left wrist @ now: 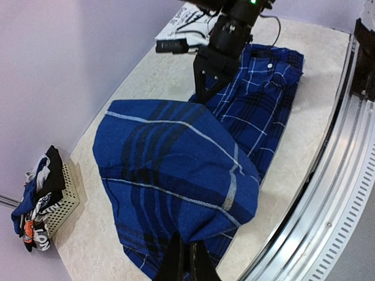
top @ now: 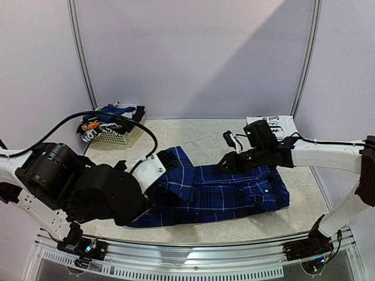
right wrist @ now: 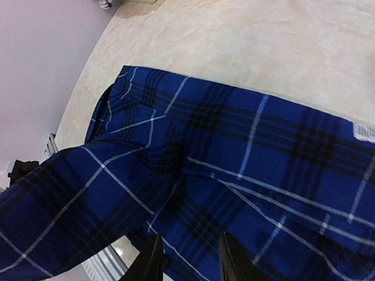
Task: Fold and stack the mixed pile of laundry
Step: Adjust the 1/3-folded shirt at the center of the board.
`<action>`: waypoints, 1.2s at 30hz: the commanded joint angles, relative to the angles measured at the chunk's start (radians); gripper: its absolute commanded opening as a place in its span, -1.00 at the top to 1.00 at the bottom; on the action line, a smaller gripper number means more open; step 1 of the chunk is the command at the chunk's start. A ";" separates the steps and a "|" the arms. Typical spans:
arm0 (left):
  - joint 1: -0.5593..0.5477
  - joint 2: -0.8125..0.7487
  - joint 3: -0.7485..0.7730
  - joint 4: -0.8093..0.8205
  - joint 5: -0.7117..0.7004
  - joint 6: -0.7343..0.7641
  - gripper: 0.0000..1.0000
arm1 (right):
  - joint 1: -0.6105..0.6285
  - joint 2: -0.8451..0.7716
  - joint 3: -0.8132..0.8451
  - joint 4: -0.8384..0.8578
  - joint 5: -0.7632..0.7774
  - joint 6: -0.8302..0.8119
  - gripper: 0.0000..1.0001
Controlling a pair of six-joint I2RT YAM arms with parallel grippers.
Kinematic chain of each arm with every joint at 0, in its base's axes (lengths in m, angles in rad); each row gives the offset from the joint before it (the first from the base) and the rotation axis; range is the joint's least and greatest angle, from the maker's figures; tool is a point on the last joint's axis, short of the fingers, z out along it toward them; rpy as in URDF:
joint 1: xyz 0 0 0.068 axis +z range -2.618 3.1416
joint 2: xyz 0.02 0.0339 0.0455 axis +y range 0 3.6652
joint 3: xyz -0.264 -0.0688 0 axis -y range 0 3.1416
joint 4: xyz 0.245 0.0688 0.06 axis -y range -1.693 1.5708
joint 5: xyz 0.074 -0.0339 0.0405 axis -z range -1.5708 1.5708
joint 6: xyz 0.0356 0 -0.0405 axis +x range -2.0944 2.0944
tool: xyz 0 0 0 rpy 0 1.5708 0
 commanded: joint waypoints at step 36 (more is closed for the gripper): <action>0.571 0.293 0.101 0.547 0.313 0.584 1.00 | 0.024 0.316 0.095 -0.003 0.170 0.096 0.00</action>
